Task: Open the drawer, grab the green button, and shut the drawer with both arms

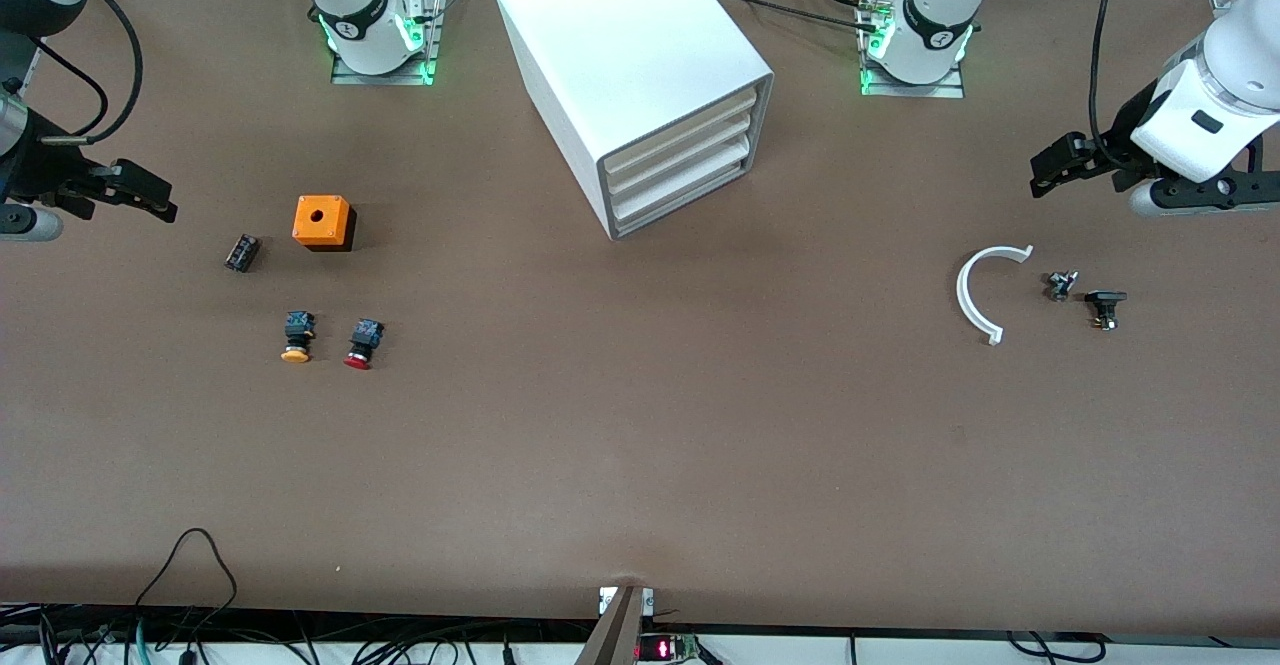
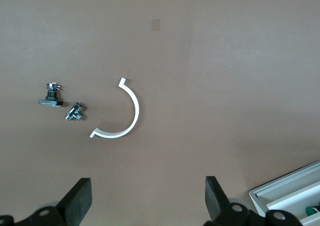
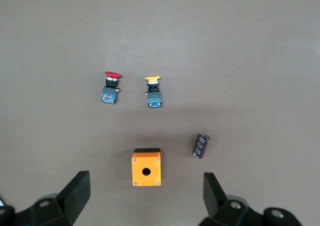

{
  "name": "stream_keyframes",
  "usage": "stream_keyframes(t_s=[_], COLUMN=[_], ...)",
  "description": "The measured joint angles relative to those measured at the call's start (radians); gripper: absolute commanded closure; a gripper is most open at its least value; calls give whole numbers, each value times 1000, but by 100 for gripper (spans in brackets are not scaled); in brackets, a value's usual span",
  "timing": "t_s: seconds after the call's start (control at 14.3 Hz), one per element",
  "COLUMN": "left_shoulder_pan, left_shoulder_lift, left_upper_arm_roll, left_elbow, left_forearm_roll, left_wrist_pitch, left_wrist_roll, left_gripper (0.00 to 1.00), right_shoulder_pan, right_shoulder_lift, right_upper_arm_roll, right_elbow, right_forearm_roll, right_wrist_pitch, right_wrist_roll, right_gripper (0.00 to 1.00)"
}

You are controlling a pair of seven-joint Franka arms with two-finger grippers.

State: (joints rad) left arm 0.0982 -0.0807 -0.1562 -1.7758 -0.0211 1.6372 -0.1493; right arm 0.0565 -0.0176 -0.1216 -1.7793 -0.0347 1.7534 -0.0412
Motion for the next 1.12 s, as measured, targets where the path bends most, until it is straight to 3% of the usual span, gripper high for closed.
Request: stream_keyframes(t_s=[1.12], left_shoulder_pan=[-5], left_shoulder_lift=[47], left_upper_arm_roll=[-9], left_elbow=[0], left_forearm_roll=[0], left_wrist_pitch=[5], left_wrist_roll=[16], left_gripper=[0], right_shoulder_pan=[0], right_shoulder_lift=[0], right_upper_arm_roll=[1], right_elbow=[-4], right_forearm_roll=[0], right_wrist_pitch=[3], right_wrist_roll=[-5], right_gripper=[0])
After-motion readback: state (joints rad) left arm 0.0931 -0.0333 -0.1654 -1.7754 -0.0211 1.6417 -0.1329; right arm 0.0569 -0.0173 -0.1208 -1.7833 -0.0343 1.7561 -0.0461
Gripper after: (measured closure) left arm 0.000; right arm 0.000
